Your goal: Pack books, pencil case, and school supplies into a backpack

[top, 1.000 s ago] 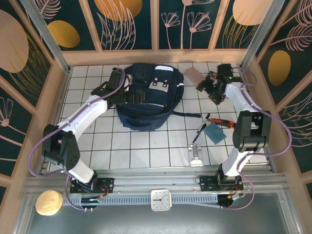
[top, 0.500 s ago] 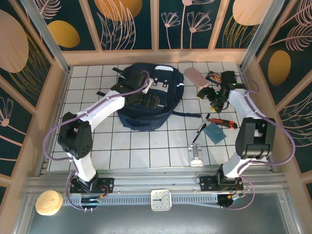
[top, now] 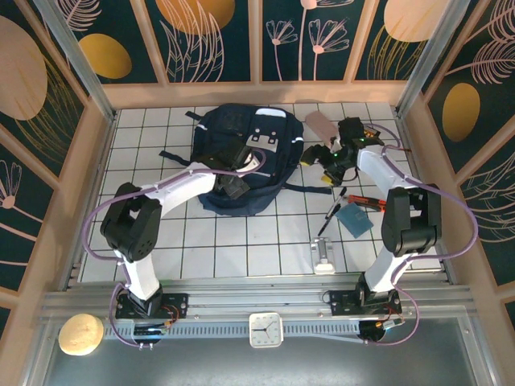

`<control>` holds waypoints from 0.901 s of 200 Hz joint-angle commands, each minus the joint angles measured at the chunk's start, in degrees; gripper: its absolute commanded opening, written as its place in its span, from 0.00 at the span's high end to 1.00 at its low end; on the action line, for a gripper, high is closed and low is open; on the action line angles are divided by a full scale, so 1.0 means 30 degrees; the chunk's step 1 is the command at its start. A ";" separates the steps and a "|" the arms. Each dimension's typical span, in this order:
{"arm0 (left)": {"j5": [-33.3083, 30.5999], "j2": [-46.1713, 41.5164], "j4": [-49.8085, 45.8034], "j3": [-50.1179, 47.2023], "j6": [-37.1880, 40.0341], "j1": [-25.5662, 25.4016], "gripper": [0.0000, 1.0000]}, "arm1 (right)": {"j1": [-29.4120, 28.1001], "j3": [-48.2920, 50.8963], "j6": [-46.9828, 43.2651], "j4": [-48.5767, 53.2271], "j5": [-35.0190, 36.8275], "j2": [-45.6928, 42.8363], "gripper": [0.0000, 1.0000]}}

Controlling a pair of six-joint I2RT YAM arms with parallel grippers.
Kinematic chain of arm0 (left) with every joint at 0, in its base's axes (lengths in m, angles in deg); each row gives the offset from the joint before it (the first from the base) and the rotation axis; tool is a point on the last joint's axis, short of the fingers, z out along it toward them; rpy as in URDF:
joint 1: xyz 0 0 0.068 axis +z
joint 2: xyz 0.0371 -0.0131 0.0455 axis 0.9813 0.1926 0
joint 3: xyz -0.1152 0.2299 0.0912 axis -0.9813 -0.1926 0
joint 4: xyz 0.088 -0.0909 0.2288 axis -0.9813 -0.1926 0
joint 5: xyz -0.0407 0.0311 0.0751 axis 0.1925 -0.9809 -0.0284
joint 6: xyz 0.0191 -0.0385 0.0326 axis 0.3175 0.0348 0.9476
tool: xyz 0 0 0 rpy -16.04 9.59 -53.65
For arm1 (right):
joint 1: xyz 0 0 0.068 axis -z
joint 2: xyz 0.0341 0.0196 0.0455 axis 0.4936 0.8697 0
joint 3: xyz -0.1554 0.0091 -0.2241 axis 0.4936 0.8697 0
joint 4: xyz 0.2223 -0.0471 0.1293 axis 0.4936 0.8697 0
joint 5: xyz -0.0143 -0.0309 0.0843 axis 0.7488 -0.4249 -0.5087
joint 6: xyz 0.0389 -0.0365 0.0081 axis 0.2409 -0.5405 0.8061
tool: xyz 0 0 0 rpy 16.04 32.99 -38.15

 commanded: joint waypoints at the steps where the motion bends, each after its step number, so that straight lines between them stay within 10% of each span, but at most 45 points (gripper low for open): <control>1: -0.1255 0.0959 0.0800 0.0946 0.1068 0.0147 0.16 | -0.0576 -0.0068 0.0500 -0.0616 -0.0494 0.0327 0.10; 46: -0.0388 0.1881 0.0772 0.1583 0.0830 0.0148 0.39 | -0.1325 0.0049 0.0803 -0.1062 -0.0550 0.0772 0.10; 59: -0.0159 0.2272 0.0528 0.1667 0.0573 0.0149 0.58 | -0.1325 0.0023 0.0776 -0.1091 -0.0586 0.0835 0.10; 71: -0.0210 0.2638 0.0165 0.2026 -0.0003 0.0162 1.00 | -0.1326 -0.0038 0.0661 -0.1020 -0.0589 0.0891 0.10; 180: 0.1762 0.1165 -0.4932 0.9525 -0.4628 0.0236 1.00 | -0.1506 0.0635 0.0315 -0.2219 -0.1153 -0.1581 0.10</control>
